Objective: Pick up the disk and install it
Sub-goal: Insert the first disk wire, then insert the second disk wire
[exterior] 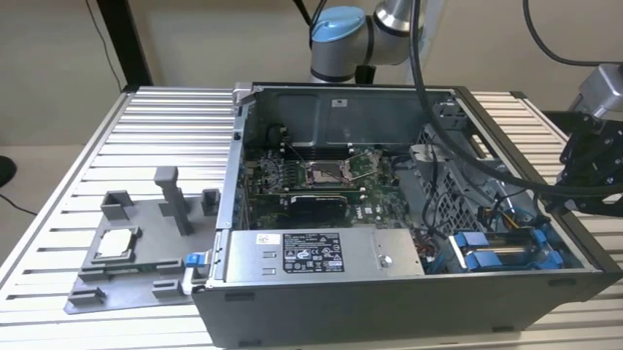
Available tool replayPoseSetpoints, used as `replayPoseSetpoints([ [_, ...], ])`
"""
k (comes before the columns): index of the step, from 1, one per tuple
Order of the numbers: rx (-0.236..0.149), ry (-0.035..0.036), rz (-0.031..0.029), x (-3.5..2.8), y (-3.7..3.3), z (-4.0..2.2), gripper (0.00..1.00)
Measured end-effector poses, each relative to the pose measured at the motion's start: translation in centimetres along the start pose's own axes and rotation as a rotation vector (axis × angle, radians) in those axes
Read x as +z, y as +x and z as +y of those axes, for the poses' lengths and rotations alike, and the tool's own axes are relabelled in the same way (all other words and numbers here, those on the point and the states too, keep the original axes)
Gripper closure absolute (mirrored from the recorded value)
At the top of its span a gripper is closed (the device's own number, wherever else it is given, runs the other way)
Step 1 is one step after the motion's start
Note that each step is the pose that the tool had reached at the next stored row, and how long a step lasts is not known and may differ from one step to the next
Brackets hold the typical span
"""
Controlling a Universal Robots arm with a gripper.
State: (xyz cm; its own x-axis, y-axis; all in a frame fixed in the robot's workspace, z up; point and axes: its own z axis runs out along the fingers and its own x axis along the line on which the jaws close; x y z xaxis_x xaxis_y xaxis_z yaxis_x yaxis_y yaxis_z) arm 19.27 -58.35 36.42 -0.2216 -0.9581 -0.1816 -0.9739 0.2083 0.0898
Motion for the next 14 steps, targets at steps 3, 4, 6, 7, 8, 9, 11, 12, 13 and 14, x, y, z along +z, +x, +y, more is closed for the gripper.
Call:
replayPoseSetpoints([
  [3,0.001,-0.0026,0.0005,0.02,0.0,-0.07,0.0],
  [4,0.002,-0.0037,0.0007,0.02,0.0,-0.11,0.0],
  [6,0.003,-0.0061,0.0013,0.02,0.01,-0.25,0.0],
  [7,0.005,-0.0076,0.0016,0.03,0.02,-0.29,0.0],
  [8,0.007,-0.0097,0.0016,0.08,0.04,-0.31,0.0],
  [9,0.009,-0.0121,0.0021,0.13,0.06,-0.33,0.0],
  [11,0.014,-0.0188,0.0036,0.24,0.1,-0.35,0.0],
  [12,0.018,-0.0222,0.0043,0.3,0.14,-0.36,0.0],
  [13,0.021,-0.0258,0.0047,0.37,0.18,-0.38,0.0],
  [14,0.024,-0.0295,0.0054,0.43,0.23,-0.39,0.0],
])
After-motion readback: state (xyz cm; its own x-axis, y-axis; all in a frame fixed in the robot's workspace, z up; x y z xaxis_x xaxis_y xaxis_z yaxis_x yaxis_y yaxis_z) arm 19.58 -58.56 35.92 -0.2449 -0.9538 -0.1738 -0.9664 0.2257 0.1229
